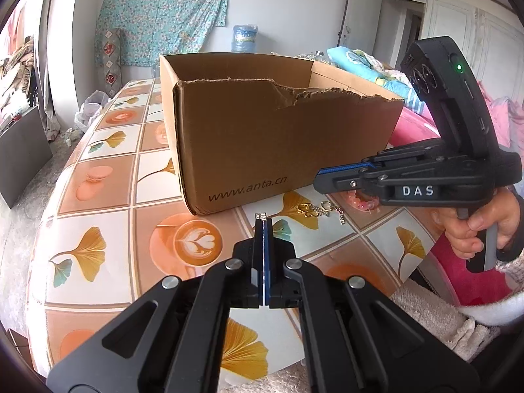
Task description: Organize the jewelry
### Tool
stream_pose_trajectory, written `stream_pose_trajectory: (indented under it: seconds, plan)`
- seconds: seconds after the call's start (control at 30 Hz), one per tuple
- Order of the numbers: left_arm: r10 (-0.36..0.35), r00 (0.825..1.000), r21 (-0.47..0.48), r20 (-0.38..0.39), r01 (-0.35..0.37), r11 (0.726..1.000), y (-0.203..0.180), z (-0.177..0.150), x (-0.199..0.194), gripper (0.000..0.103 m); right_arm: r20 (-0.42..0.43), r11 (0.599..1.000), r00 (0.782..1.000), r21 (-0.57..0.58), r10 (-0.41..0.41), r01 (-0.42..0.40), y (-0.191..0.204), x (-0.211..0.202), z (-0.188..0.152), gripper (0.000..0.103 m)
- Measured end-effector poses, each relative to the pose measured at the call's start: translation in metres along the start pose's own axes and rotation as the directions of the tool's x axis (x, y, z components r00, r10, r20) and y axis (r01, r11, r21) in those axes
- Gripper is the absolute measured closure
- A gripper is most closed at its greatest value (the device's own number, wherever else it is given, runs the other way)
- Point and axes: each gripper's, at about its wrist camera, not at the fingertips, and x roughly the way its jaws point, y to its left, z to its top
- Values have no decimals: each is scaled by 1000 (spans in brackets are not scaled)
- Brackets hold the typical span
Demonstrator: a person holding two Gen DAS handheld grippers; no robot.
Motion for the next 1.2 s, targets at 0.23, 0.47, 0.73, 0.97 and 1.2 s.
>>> stream_pose_trajectory:
  seconds: [0.23, 0.47, 0.73, 0.97, 1.2]
  plan:
    - [10, 1000, 12, 25, -11, 1000, -5, 1, -12, 103, 70, 997, 997, 66, 45, -50, -8, -34, -2, 99]
    - [24, 1000, 20, 18, -24, 1000, -10, -1, -10, 103, -10, 1000, 1000, -2, 0, 0, 8, -25, -20, 84]
    - [24, 1000, 20, -10, -23, 1000, -9, -3, -1, 103, -84, 994, 991, 0, -108, 109, 5, -2, -33, 83]
    - [26, 999, 9, -25, -26, 1000, -6, -3, 5, 103, -106, 993, 987, -34, -119, 116, 13, 5, -32, 99]
    - [29, 999, 16, -19, -29, 999, -8, -2, 3, 103, -35, 998, 999, 58, -31, 33, -3, -24, -30, 102]
